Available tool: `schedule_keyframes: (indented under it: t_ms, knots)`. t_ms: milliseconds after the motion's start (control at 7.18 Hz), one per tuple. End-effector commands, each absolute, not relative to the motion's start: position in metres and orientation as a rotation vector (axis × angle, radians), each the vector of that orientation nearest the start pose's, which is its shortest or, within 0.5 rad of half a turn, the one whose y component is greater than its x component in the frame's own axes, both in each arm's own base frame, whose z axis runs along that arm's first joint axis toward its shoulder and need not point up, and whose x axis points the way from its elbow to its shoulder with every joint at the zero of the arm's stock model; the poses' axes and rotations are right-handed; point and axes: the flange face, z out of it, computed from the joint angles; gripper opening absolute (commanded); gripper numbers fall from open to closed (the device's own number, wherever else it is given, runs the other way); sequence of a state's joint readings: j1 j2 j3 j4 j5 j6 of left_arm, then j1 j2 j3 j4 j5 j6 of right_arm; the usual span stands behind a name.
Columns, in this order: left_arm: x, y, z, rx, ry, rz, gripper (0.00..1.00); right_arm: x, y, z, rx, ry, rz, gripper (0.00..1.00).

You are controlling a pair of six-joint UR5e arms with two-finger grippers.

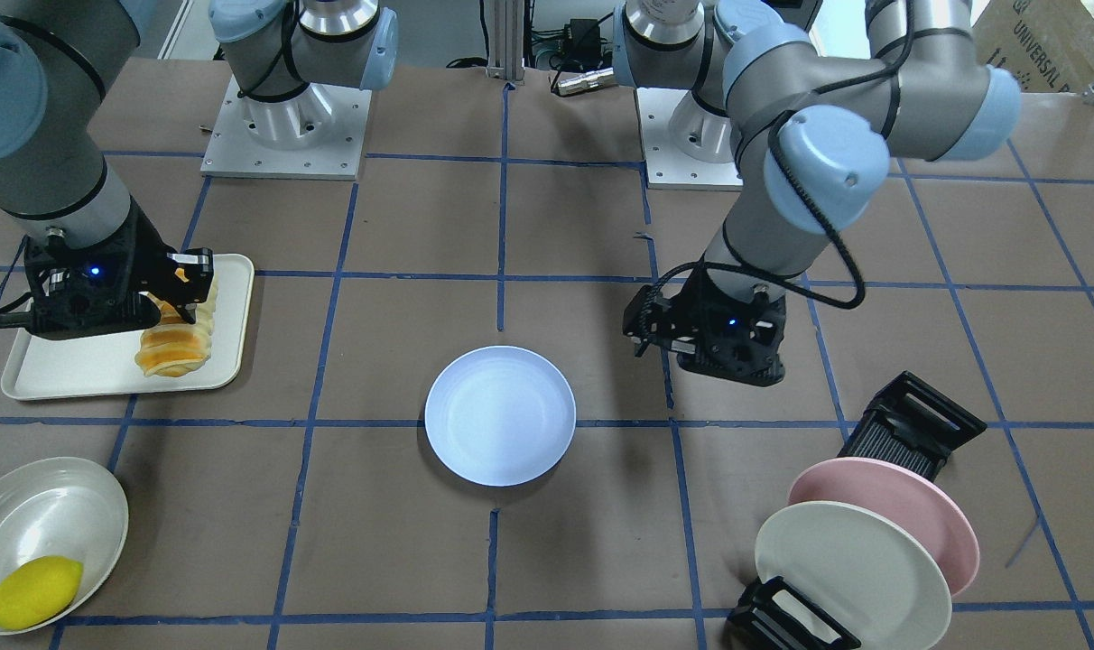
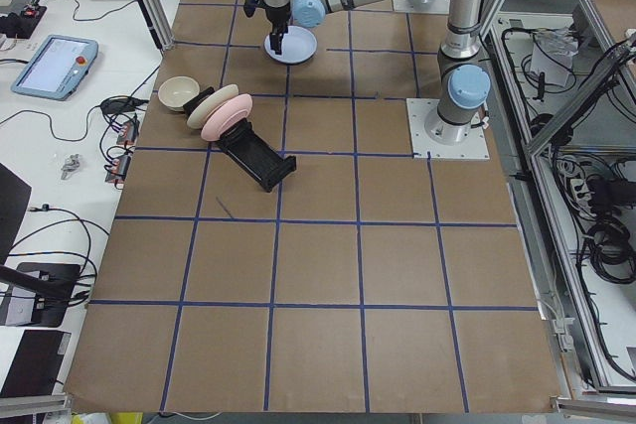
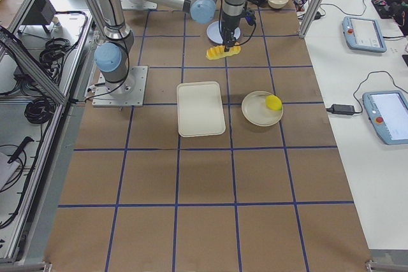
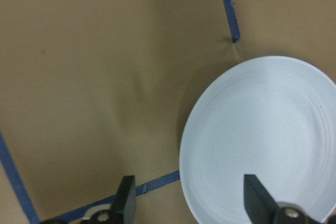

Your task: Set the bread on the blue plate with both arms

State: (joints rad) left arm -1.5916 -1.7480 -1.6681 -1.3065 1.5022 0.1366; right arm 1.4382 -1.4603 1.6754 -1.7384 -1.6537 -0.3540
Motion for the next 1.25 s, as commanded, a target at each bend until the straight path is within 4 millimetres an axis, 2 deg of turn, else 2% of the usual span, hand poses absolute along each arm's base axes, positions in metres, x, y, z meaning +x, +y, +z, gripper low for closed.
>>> schedule_keyframes:
  t_ms: [0,139,418,557,696,835,975,1114]
  knots:
    - [-0.128,-0.509,0.431,0.201,3.107,0.029,1.0,0.078,-0.531,0.401,-0.381,3.188,0.102,0.4]
    - [-0.121,-0.501,0.446,0.141,3.11,-0.014,1.0,0.103,-0.527,0.401,-0.389,3.189,0.097,0.4]
    - [-0.088,-0.507,0.454,-0.033,3.142,-0.034,1.0,0.175,-0.511,0.402,-0.43,3.188,0.059,0.4]
    - [-0.088,-0.508,0.457,-0.031,3.163,-0.015,1.0,0.215,-0.501,0.402,-0.447,3.171,0.037,0.4]
    - [-0.088,-0.52,0.461,-0.029,3.163,0.009,1.0,0.247,-0.496,0.399,-0.469,3.165,-0.01,0.41]
    - [-0.086,-0.523,0.474,-0.03,3.164,0.067,1.0,0.273,-0.495,0.39,-0.542,3.149,-0.043,0.42]
    - [-0.088,-0.521,0.468,-0.028,3.165,0.111,1.0,0.292,-0.493,0.381,-0.574,3.117,-0.059,0.46]
    - [-0.089,-0.519,0.463,-0.019,3.172,0.118,1.0,0.301,-0.491,0.372,-0.583,3.109,-0.066,0.48]
